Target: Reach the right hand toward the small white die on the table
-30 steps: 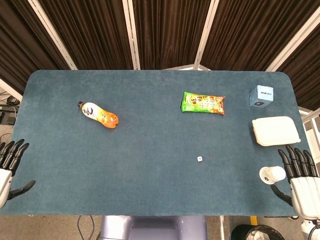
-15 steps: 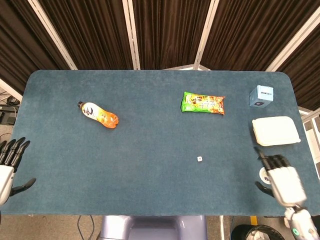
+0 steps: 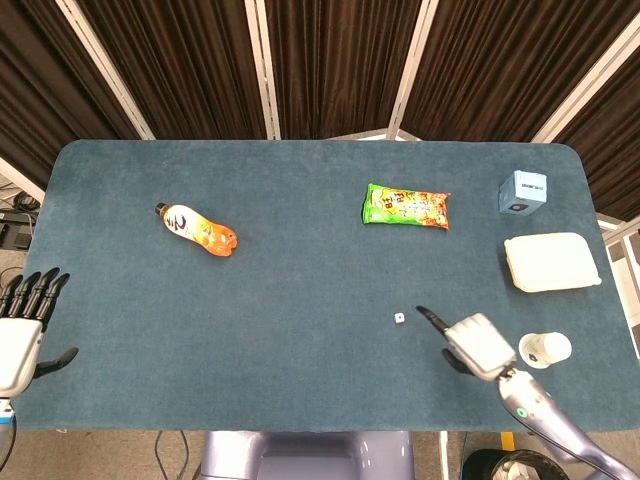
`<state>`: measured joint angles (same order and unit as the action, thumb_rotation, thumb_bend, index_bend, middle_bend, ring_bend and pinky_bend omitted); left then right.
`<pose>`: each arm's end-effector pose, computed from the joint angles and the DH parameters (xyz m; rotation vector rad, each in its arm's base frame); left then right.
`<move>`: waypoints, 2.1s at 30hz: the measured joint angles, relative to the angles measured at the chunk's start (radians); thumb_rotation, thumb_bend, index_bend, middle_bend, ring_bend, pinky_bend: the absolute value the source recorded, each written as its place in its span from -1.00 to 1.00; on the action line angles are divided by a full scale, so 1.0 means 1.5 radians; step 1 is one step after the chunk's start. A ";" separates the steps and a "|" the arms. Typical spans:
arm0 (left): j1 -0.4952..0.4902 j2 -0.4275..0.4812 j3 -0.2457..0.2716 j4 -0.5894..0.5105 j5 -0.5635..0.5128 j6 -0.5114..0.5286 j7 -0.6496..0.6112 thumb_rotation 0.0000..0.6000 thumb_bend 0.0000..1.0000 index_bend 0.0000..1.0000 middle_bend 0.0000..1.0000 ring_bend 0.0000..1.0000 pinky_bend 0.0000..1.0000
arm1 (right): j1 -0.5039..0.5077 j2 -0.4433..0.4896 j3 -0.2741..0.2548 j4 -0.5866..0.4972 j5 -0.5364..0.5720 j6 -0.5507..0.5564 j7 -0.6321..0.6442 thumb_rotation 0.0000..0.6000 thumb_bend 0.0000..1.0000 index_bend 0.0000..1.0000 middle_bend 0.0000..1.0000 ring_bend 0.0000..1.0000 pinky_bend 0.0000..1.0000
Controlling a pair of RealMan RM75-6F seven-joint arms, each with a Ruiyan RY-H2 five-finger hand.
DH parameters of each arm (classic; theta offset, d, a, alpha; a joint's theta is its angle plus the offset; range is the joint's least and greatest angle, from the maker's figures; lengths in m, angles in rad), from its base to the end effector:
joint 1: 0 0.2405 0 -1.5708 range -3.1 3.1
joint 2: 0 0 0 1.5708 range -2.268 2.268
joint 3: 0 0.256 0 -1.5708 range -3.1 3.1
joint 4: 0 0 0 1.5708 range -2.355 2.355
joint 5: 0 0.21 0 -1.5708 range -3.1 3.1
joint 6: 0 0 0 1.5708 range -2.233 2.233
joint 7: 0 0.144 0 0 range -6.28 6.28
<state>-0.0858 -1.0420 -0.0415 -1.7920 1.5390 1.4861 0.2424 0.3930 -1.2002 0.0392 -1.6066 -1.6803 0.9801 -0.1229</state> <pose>-0.2754 0.1766 0.1646 -1.4770 -0.7793 -0.8237 -0.2456 -0.2427 0.0594 2.0708 -0.8227 0.7726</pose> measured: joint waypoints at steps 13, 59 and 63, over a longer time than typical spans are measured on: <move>-0.004 -0.010 0.004 -0.008 -0.010 -0.009 0.033 1.00 -1.00 -1.00 -1.00 -1.00 -1.00 | 0.057 -0.074 -0.001 0.032 0.080 -0.093 -0.086 1.00 -0.03 -0.98 0.71 0.66 1.00; -0.009 -0.012 0.009 -0.010 -0.023 -0.016 0.041 1.00 -1.00 -1.00 -1.00 -1.00 -1.00 | 0.062 -0.082 -0.071 -0.020 0.081 -0.045 -0.151 1.00 -0.04 -0.94 0.70 0.66 1.00; -0.009 -0.010 0.010 -0.012 -0.018 -0.014 0.036 1.00 -1.00 -1.00 -1.00 -1.00 -1.00 | 0.053 -0.068 -0.077 -0.030 0.026 0.017 -0.138 1.00 -0.09 -0.94 0.54 0.53 0.66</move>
<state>-0.0994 -1.0564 -0.0268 -1.8094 1.5113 1.4653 0.2966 0.4728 -1.3020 -0.0760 -1.6515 -1.6412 1.0058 -0.3299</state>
